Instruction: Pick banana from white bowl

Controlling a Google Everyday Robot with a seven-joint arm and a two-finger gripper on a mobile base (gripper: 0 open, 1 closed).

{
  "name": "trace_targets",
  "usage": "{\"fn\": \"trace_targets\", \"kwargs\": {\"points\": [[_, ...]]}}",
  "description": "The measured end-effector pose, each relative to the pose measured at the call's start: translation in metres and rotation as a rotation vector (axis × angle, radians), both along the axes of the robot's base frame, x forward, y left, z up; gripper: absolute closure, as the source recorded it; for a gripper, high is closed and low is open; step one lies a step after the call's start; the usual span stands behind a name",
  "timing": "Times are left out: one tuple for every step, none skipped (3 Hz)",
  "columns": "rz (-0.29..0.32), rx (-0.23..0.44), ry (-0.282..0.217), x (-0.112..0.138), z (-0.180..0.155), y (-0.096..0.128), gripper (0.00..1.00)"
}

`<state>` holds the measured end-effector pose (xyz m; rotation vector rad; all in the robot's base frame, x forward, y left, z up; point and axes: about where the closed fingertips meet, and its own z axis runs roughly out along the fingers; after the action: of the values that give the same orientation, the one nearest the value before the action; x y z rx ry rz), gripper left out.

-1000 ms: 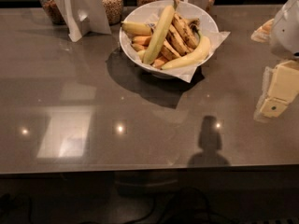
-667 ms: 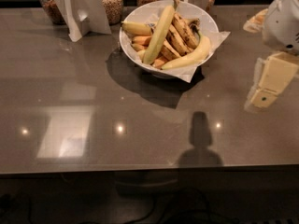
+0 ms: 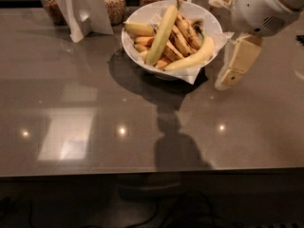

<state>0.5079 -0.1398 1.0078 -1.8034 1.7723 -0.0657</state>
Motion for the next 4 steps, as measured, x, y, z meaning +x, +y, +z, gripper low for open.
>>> {"fn": "trace_targets", "kwargs": {"points": [[0.171, -0.012, -0.084, 0.0309, 0.0125, 0.0362, 0.00], [0.207, -0.019, -0.110, 0.0350, 0.0183, 0.0422, 0.00], [0.207, -0.020, -0.111, 0.0350, 0.0183, 0.0423, 0.00], [0.237, -0.067, -0.148, 0.0393, 0.0218, 0.0456, 0.00]]}}
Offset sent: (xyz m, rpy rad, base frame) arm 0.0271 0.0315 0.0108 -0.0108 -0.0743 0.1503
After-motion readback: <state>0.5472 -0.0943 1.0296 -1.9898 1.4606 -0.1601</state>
